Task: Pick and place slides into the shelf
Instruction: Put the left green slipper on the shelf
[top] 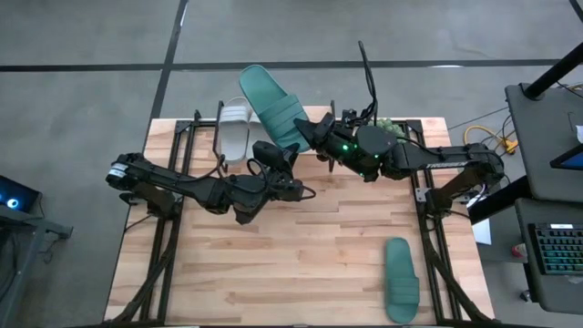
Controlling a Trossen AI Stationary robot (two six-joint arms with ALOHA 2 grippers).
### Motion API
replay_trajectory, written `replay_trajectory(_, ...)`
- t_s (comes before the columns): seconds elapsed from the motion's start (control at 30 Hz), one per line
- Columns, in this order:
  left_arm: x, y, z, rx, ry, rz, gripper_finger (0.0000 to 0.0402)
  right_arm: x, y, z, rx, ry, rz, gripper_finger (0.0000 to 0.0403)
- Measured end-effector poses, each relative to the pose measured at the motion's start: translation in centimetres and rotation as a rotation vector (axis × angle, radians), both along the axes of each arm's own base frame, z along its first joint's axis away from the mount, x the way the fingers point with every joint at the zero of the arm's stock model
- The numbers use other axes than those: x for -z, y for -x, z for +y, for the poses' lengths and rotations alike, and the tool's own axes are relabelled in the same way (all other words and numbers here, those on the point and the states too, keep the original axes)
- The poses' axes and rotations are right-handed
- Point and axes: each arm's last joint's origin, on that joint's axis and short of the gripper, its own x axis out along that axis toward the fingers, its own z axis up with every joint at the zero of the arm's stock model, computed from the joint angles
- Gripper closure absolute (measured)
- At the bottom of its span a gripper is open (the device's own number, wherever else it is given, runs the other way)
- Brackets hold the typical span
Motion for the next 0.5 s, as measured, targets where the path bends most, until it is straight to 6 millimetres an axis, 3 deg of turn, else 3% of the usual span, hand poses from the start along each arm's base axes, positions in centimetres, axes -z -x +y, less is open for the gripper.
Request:
replay_trajectory(0.2,-0.01,0.01,0.00,0.000,0.000,0.001,0.0379,-0.03,0.00,0.00,0.000,0.002,-0.001,0.0382)
replay_trajectory(0.5,-0.01,0.02,0.02,0.000,0.000,0.001,0.0380,-0.27,0.05,0.01,0.000,0.007,-0.021,0.0317)
